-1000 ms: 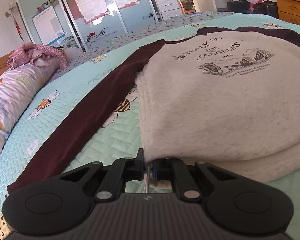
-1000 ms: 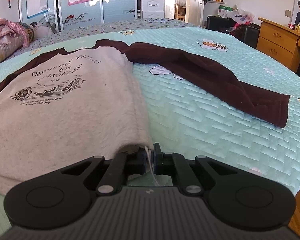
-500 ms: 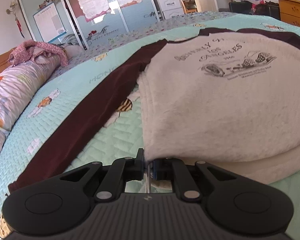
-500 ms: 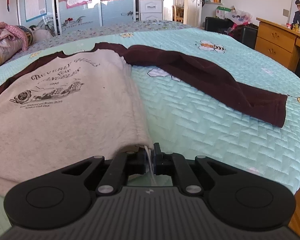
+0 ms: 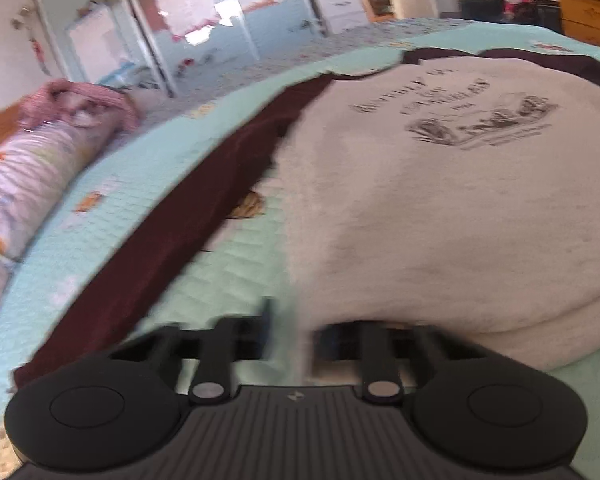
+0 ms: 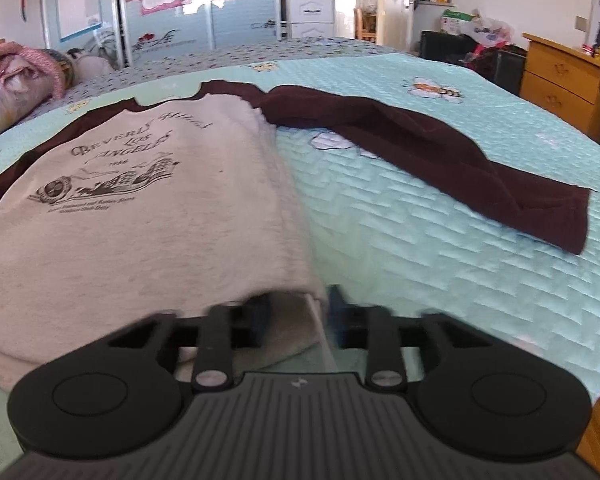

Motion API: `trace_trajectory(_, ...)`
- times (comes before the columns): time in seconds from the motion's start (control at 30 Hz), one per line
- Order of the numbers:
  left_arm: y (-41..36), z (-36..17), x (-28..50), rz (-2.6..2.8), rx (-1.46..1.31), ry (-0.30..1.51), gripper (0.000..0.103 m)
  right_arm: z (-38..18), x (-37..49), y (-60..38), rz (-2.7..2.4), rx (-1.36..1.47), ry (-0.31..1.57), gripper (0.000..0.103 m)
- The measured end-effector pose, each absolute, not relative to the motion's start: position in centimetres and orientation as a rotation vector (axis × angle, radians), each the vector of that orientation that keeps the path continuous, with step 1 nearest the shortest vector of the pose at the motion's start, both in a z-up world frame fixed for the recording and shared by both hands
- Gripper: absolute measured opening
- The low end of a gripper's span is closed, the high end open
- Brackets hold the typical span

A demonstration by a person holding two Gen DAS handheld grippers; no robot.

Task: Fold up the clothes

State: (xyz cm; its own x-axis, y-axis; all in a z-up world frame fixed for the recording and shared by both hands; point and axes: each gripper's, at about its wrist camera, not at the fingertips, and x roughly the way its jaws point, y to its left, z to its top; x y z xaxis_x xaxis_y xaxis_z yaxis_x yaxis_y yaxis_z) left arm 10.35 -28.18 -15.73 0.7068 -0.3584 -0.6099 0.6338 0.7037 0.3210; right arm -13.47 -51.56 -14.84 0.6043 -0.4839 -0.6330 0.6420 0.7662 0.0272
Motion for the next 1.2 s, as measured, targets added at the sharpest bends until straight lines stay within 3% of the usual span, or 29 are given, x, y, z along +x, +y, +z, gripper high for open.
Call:
trace_trajectory(0.03,-28.3,-15.7,10.2,-0.586,0.549,0.543,0.007,-14.8,-13.4,-51.6,-0.661,0.265,0.648,0.006)
trace_trajectory(0.53,-22.7,-8.0,7.5,-0.63,0.48,0.487,0.007,-6.0,-17.5,-49.1,-0.589,0.225,0.553,0.005)
trace_trajectory(0.77,-22.2,-14.1,8.2,-0.595,0.514,0.658,0.011,-12.9,-16.6,-51.7,-0.582,0.355,0.771,0.007)
trace_trajectory(0.8,-22.1,-14.0,8.0,-0.599,0.518,0.649,0.011,-13.0,-16.8,-51.8,-0.582,0.372,0.77,0.01)
trace_trajectory(0.87,-21.8,-13.6,7.5,-0.606,0.527,0.633,0.015,-12.9,-17.1,-52.3,-0.574,0.4,0.767,0.034)
trace_trajectory(0.9,-21.4,-13.2,7.4,-0.606,0.527,0.625,0.02,-12.6,-17.3,-52.5,-0.557,0.4,0.768,0.053)
trace_trajectory(0.93,-21.0,-12.8,7.2,-0.601,0.522,0.617,0.029,-12.4,-17.6,-52.9,-0.544,0.388,0.771,0.059)
trace_trajectory(1.03,-19.7,-11.6,6.6,-0.586,0.507,0.593,0.04,-11.6,-19.2,-53.9,-0.542,0.376,0.774,0.059)
trace_trajectory(1.2,-19.6,-8.9,5.1,-0.567,0.466,0.504,0.046,-8.5,-20.6,-53.0,-0.513,0.394,0.652,0.059)
